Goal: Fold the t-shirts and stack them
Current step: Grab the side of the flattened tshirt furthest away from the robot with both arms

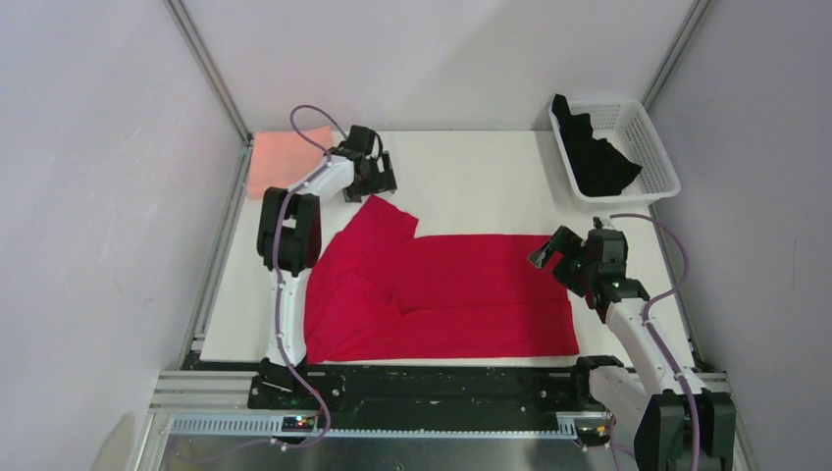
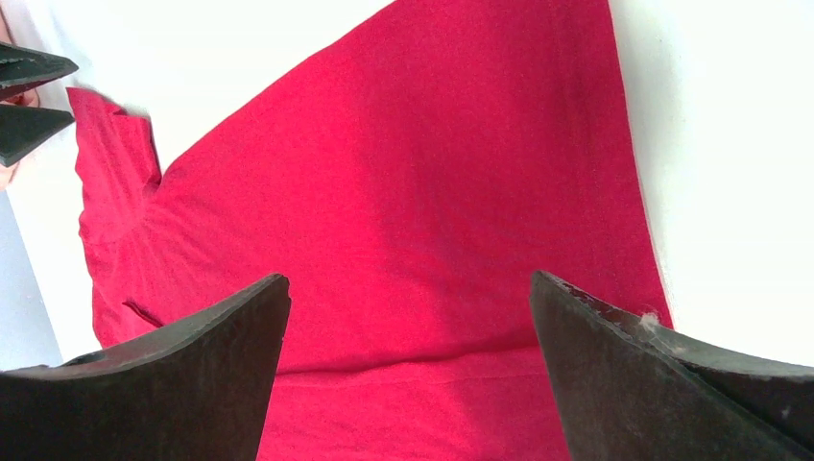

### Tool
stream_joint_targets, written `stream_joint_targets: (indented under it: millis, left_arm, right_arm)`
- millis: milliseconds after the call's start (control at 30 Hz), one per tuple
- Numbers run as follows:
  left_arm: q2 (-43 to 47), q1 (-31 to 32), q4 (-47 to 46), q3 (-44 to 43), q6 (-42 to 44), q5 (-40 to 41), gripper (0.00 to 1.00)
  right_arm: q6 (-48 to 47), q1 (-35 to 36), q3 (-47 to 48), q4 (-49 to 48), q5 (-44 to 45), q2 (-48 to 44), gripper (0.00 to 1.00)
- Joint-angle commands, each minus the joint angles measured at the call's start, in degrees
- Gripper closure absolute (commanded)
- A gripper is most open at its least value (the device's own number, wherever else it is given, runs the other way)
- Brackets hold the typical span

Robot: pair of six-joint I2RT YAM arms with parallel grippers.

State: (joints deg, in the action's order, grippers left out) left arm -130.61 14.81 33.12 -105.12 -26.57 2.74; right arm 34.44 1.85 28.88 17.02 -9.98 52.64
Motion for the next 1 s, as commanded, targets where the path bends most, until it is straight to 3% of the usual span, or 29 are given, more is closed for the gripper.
stream_joint_targets:
  millis: [0,167,267,333,633,733,867,967]
  left_arm:
    - [1.4,0.6,0.4,2.0,0.7,-4.1,0.02]
    - [2.2,2.4,0.6,4.9,2.4,-3.8,0.21]
    - [3.2,3.7,1.4,5.7,2.9,2.2,0.40]
    - [3.2,4.3,2.9,5.5,3.1,6.5,0.48]
    - [1.9,5.3,4.8,2.8,3.8,8.3,0.98]
    - [2.2,5.2,4.8,2.4,3.9,8.4,1.00]
    - [3.4,5.6,4.8,1.7,4.2,8.1,1.00]
    - [4.1,5.7,4.6,1.2,4.1,8.5,1.00]
  right_arm:
    - [-1.3,-0.5,1.9,-2.2,-1.3,0.6,0.00]
    - [-1.4,-0.6,1.9,-2.0,-1.4,0.8,0.01]
    - [-1.4,-0.7,1.8,-1.8,-1.3,0.9,0.01]
    - [-1.4,-0.7,1.7,-2.1,-1.3,1.0,0.01]
    - [-1.8,-0.7,1.5,-3.2,-0.3,2.2,0.00]
    - [-3.5,1.0,2.3,-3.6,4.0,2.7,0.01]
    - [-4.6,6.2,8.5,0.8,21.7,8.1,0.01]
    - [-4.2,8.4,15.8,3.5,27.9,14.5,0.01]
